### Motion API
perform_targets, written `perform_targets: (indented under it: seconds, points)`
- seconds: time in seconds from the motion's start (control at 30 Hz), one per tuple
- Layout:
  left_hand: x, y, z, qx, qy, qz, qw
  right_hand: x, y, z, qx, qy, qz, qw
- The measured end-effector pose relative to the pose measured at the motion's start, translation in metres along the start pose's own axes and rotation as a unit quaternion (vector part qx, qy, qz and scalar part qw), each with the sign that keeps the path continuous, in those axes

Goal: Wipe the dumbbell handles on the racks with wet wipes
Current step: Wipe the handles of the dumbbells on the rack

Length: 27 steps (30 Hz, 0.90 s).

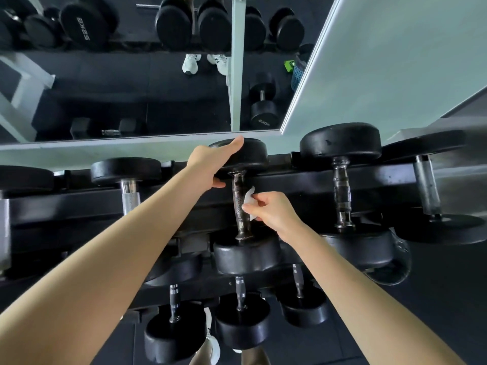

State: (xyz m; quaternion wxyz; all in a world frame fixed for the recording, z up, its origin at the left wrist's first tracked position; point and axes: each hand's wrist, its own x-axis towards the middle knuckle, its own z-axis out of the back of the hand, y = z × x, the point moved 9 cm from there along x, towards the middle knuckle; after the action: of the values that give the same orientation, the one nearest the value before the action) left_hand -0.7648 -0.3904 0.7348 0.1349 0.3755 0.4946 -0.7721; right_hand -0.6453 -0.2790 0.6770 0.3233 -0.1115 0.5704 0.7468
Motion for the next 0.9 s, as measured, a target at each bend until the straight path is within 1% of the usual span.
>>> perform_targets:
  seconds: [0.07,0.13,0.2,0.27,0.47,0.6,0.7,0.77,0.9]
  points:
    - [0.002,-0.001,-0.005,-0.039,0.031,0.017,0.999,0.006,-0.008,-0.005,0.039,0.014,-0.029,0.999]
    - [0.004,-0.004,-0.008,-0.081,0.059,0.035,0.994,0.009,-0.012,-0.012,0.08,0.046,-0.061,0.994]
    - [0.006,-0.004,-0.008,-0.113,0.059,0.057,0.99,0.011,-0.015,-0.022,0.115,0.088,-0.086,0.986]
    - [0.008,-0.004,-0.009,-0.137,0.051,0.075,0.986,0.012,-0.014,-0.027,0.135,0.099,-0.095,0.981]
    - [0.013,-0.002,-0.009,-0.159,0.031,0.118,0.98,0.015,-0.02,-0.027,0.171,0.056,-0.1,0.979]
    - [0.014,0.001,-0.007,-0.164,0.036,0.132,0.977,0.015,-0.021,-0.028,0.179,0.03,-0.101,0.978]
    - [0.018,0.008,0.0,-0.196,0.052,0.156,0.967,0.012,-0.017,-0.022,0.173,-0.006,-0.105,0.979]
    - [0.021,0.012,0.001,-0.22,0.078,0.17,0.957,0.011,-0.014,-0.014,0.161,-0.039,-0.104,0.981]
    - [0.029,0.015,-0.001,-0.222,0.114,0.179,0.952,0.01,-0.006,-0.004,0.103,-0.067,-0.068,0.99]
